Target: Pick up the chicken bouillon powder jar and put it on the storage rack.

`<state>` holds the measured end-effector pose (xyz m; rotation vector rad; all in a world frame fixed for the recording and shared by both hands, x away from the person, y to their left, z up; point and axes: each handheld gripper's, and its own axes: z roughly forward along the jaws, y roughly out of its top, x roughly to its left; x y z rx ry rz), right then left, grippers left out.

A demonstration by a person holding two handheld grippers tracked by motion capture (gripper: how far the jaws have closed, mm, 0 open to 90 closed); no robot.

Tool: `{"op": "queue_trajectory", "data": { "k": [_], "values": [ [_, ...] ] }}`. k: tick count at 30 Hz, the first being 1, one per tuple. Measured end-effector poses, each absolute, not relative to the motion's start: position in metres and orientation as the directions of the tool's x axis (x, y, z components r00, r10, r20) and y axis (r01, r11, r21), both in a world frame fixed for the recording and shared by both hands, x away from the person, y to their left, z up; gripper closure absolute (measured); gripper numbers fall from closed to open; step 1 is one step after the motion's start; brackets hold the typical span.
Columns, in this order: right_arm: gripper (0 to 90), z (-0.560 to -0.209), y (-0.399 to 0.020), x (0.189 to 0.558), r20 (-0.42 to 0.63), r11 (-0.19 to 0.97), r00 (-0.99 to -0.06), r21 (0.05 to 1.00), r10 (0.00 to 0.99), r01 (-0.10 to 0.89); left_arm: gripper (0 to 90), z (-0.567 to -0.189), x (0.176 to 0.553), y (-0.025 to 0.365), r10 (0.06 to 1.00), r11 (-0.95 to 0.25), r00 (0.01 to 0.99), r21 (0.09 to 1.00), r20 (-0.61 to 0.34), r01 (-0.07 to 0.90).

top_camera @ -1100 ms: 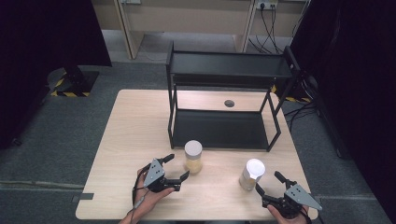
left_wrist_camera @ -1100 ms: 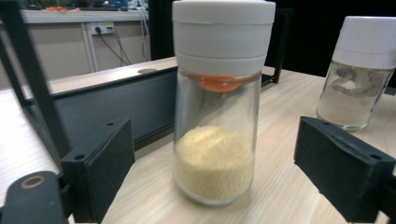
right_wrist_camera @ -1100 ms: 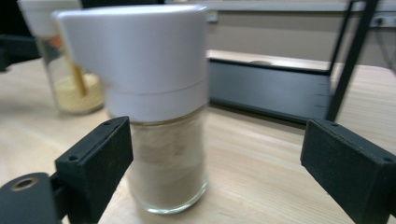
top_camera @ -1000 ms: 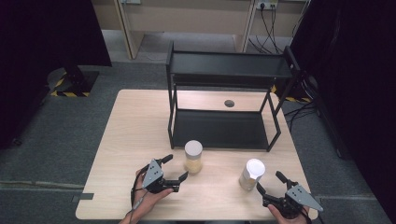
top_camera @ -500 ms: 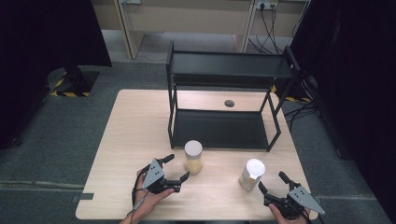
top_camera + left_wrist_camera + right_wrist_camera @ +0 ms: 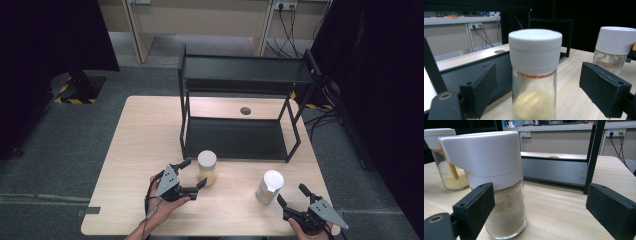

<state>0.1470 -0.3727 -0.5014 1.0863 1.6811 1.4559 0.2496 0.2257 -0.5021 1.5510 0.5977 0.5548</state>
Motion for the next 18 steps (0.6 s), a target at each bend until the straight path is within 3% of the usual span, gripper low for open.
{"op": "queue_trajectory", "data": {
  "k": [18],
  "values": [
    [8.6,-0.501,-0.373,0.147,0.040,0.040,-0.443,0.985,0.896,0.169,18.7,-0.491,0.265,0.208,0.681,-0.063,0.732,0.998,0.019,0.032]
  ]
}}
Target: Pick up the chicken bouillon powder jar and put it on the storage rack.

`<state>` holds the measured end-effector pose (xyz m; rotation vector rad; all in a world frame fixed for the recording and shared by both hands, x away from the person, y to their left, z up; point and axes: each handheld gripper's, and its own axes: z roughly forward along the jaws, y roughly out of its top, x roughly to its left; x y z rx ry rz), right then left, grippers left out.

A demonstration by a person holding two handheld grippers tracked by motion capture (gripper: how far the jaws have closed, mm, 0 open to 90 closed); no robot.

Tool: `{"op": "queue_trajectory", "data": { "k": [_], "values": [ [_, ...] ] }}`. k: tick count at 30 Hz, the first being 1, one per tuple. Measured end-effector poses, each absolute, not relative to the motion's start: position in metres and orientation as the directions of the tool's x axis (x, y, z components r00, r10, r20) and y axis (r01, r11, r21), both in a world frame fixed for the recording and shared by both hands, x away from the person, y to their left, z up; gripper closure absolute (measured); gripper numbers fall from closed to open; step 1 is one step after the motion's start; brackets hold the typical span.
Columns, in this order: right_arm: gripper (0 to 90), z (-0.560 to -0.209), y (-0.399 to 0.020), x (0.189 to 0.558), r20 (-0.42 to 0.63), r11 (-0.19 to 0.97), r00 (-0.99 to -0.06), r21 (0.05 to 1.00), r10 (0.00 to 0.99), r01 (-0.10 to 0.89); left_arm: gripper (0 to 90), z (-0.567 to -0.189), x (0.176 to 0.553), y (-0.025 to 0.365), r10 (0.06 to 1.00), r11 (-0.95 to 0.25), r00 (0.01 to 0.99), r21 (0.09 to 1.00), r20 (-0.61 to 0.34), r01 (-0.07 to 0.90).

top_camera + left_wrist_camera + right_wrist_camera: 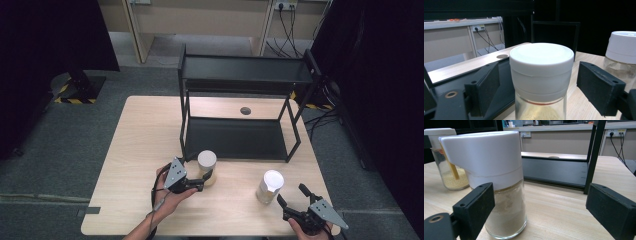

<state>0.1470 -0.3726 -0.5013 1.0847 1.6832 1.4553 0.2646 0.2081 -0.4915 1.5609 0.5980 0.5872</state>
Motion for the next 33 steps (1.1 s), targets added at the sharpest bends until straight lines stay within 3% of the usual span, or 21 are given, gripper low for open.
{"op": "queue_trajectory", "data": {
  "k": [16,33],
  "values": [
    [8.6,-0.502,-0.374,0.147,0.041,0.038,-0.447,0.985,0.894,0.167,32.6,-0.493,0.270,0.189,0.704,-0.056,0.710,0.998,0.014,0.036],
    [8.5,-0.502,-0.374,0.147,0.045,0.034,-0.447,0.986,0.893,0.166,33.3,-0.484,0.266,0.191,0.714,-0.047,0.700,0.998,0.003,0.044]
  ]
}}
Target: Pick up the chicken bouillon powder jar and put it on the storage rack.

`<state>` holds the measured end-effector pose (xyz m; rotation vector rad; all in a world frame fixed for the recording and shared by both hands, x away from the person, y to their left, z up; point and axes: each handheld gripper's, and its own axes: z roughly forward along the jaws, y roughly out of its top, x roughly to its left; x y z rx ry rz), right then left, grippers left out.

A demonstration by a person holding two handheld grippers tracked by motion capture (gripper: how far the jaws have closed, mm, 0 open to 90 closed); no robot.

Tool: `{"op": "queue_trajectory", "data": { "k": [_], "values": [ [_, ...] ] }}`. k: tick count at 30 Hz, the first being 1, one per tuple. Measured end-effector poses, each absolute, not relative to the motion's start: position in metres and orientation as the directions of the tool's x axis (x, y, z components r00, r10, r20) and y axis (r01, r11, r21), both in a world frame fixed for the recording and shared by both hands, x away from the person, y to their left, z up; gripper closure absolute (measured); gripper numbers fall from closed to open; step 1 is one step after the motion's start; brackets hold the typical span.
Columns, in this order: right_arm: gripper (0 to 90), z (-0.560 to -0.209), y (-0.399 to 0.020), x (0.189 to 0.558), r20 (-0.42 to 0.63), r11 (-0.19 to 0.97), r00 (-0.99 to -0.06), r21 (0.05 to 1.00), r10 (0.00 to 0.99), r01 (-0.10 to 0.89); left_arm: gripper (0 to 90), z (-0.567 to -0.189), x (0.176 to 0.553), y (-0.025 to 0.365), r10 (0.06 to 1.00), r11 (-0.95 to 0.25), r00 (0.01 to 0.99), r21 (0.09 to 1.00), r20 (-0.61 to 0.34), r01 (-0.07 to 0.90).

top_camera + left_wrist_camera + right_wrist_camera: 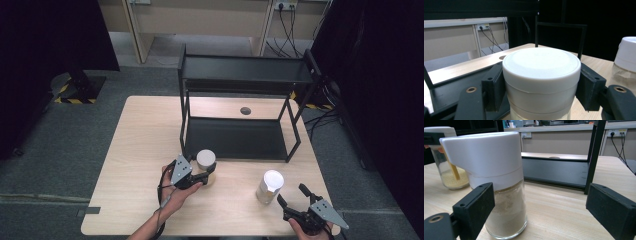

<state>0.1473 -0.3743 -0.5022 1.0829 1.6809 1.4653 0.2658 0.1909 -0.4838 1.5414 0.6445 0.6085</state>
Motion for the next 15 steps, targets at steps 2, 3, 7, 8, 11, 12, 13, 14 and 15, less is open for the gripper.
{"op": "queue_trajectory", "data": {
  "k": [2,3,7,8,11,12,13,14,15],
  "values": [
    [8.5,-0.502,-0.374,0.147,0.044,0.035,-0.447,0.986,0.894,0.166,33.3,-0.482,0.265,0.191,0.715,-0.047,0.699,0.998,0.006,0.039],
    [8.5,-0.502,-0.374,0.147,0.043,0.035,-0.447,0.986,0.894,0.166,33.3,-0.481,0.265,0.191,0.715,-0.045,0.699,0.998,0.006,0.038],
    [8.5,-0.502,-0.374,0.147,0.046,0.032,-0.445,0.986,0.894,0.165,33.3,-0.476,0.264,0.192,0.719,-0.037,0.695,0.999,0.006,0.029],
    [8.5,-0.502,-0.374,0.147,0.046,0.031,-0.445,0.986,0.894,0.165,33.3,-0.474,0.263,0.192,0.720,-0.036,0.694,0.999,0.007,0.028],
    [8.5,-0.503,-0.374,0.147,0.049,0.028,-0.443,0.986,0.895,0.166,33.3,-0.467,0.263,0.193,0.724,-0.031,0.690,0.999,0.006,0.023],
    [8.5,-0.503,-0.374,0.147,0.049,0.028,-0.443,0.986,0.895,0.166,33.3,-0.465,0.263,0.193,0.725,-0.028,0.689,0.999,0.006,0.021],
    [8.5,-0.503,-0.374,0.147,0.050,0.027,-0.443,0.986,0.895,0.166,33.3,-0.463,0.263,0.193,0.726,-0.026,0.687,0.999,0.005,0.021],
    [8.5,-0.503,-0.374,0.147,0.050,0.027,-0.443,0.986,0.895,0.166,33.3,-0.461,0.263,0.193,0.728,-0.022,0.686,1.000,0.002,0.021],
    [8.5,-0.503,-0.374,0.147,0.050,0.027,-0.443,0.986,0.895,0.165,33.3,-0.458,0.264,0.194,0.728,-0.021,0.686,1.000,0.003,0.018]
  ]
}}
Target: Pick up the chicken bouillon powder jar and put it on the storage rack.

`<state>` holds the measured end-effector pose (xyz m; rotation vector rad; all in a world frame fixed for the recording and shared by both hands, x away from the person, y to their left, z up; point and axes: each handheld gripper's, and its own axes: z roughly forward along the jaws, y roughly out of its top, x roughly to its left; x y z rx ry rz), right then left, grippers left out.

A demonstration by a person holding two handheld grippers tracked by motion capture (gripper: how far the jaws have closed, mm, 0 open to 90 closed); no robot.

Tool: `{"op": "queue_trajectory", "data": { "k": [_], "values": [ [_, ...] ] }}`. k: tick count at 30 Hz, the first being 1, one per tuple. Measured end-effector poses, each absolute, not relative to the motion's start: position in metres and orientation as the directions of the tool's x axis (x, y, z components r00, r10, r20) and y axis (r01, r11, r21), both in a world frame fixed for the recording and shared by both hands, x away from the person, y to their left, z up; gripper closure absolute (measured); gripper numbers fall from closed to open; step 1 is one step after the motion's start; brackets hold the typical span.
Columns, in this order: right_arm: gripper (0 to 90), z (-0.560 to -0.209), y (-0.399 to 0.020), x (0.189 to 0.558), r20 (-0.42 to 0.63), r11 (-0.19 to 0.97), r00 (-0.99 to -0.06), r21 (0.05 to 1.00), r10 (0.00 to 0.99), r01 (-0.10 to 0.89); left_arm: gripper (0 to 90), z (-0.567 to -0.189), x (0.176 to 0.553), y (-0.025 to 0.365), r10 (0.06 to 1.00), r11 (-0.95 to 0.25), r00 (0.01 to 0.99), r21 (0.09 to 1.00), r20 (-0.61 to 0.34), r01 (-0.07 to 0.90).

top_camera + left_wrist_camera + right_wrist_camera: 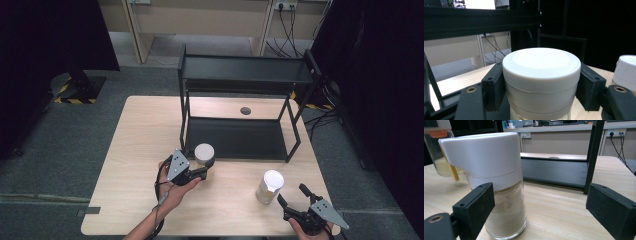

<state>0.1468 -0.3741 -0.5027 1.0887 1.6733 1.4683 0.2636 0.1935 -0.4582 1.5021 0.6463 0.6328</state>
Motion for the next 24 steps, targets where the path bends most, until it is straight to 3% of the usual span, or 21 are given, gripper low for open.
{"op": "queue_trajectory", "data": {
  "k": [24],
  "values": [
    [8.4,-0.503,-0.374,0.147,0.055,0.021,-0.440,0.986,0.896,0.166,33.4,-0.405,0.265,0.194,0.760,-0.008,0.650,1.000,0.024,-0.026]
  ]
}}
